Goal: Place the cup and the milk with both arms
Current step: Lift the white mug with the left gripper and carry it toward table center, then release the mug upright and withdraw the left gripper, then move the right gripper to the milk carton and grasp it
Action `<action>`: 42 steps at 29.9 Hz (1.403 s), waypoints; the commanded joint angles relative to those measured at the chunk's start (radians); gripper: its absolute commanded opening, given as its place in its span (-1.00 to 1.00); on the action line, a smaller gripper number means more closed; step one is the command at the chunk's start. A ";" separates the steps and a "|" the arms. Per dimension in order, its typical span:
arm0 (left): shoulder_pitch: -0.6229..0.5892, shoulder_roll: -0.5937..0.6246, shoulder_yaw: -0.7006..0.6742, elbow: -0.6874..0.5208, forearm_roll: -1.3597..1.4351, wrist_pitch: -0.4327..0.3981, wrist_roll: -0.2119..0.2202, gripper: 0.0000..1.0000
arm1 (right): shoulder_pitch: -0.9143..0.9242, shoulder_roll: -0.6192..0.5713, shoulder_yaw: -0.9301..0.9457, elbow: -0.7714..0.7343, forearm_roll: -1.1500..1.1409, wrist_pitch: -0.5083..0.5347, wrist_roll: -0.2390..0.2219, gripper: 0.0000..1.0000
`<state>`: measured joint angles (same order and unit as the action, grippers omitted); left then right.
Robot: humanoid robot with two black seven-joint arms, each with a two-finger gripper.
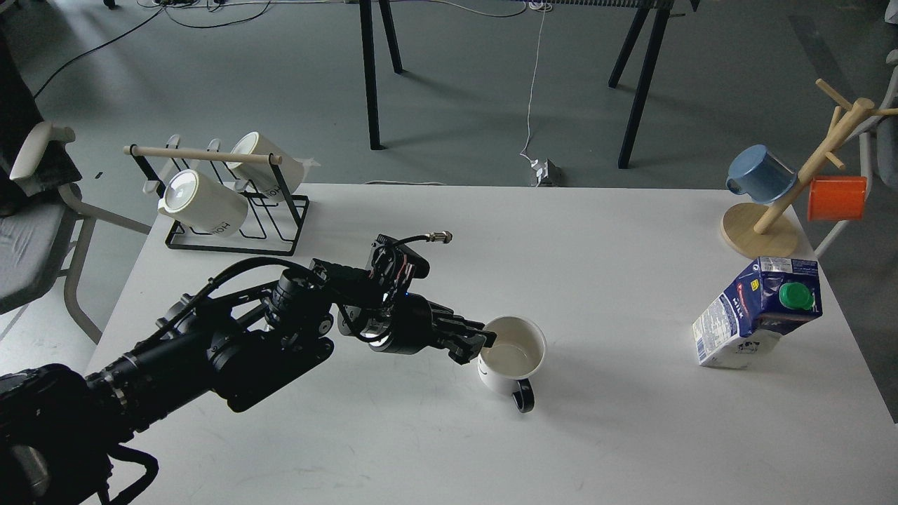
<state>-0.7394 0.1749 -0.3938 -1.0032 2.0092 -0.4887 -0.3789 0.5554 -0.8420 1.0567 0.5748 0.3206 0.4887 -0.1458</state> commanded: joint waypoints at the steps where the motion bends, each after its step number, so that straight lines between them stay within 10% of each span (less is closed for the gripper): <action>1: -0.006 0.020 -0.019 -0.009 -0.021 0.000 -0.060 0.53 | 0.000 0.000 0.002 0.004 0.001 0.000 0.000 0.98; 3: -0.009 0.047 -0.052 -0.015 -0.087 0.000 -0.110 0.63 | 0.000 0.000 0.003 0.005 0.001 0.000 -0.001 0.98; 22: 0.051 0.666 -0.364 0.052 -1.519 0.000 -0.110 0.99 | -0.032 -0.038 0.002 0.247 0.153 0.000 -0.020 0.98; 31: 0.124 0.686 -0.366 0.273 -1.807 0.000 -0.110 0.99 | -0.383 -0.255 0.000 0.557 0.650 0.000 -0.057 0.98; 42: 0.150 0.676 -0.366 0.270 -1.882 0.000 -0.110 0.99 | -0.753 -0.342 -0.003 0.574 0.865 0.000 -0.058 0.98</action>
<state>-0.5924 0.8561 -0.7600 -0.7305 0.1285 -0.4889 -0.4888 -0.1159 -1.1809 1.0573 1.1537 1.1739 0.4887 -0.2049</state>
